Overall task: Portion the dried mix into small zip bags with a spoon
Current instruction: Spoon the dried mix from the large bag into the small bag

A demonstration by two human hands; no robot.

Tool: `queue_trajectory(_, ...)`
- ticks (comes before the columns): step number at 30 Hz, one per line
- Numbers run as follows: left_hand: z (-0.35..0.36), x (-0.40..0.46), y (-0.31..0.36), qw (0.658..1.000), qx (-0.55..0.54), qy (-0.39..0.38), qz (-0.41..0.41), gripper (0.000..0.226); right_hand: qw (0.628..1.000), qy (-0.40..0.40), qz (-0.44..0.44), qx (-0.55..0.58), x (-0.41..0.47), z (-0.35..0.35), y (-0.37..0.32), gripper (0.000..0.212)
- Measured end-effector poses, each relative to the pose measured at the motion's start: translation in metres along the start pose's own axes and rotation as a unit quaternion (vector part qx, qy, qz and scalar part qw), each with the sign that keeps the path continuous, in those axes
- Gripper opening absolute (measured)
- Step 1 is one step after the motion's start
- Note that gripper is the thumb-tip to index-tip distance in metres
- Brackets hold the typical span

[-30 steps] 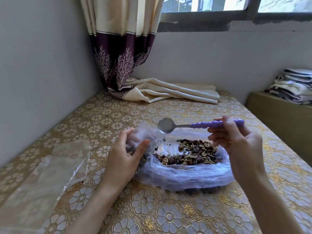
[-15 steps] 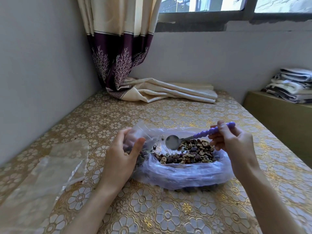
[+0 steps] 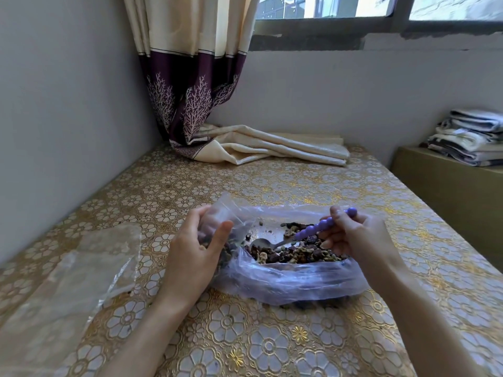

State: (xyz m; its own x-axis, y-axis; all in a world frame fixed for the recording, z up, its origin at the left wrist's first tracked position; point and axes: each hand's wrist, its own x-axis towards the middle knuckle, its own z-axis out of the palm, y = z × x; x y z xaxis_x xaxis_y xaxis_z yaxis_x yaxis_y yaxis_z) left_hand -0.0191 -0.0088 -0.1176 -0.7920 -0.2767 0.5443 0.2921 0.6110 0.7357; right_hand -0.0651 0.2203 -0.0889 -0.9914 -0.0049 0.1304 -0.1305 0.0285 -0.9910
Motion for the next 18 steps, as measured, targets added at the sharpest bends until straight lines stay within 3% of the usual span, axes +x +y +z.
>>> queue_trajectory(8,0.000,0.000,0.002,1.000,-0.012,-0.004,0.000,0.054,1.000,-0.019,0.019,0.017,-0.005,0.011,0.002,0.041)
queue_trajectory(18,0.000,-0.001,0.004,1.000,-0.017,-0.009,-0.001,0.052,0.997,0.052,0.003,0.062,-0.003,-0.001,-0.003,0.034)
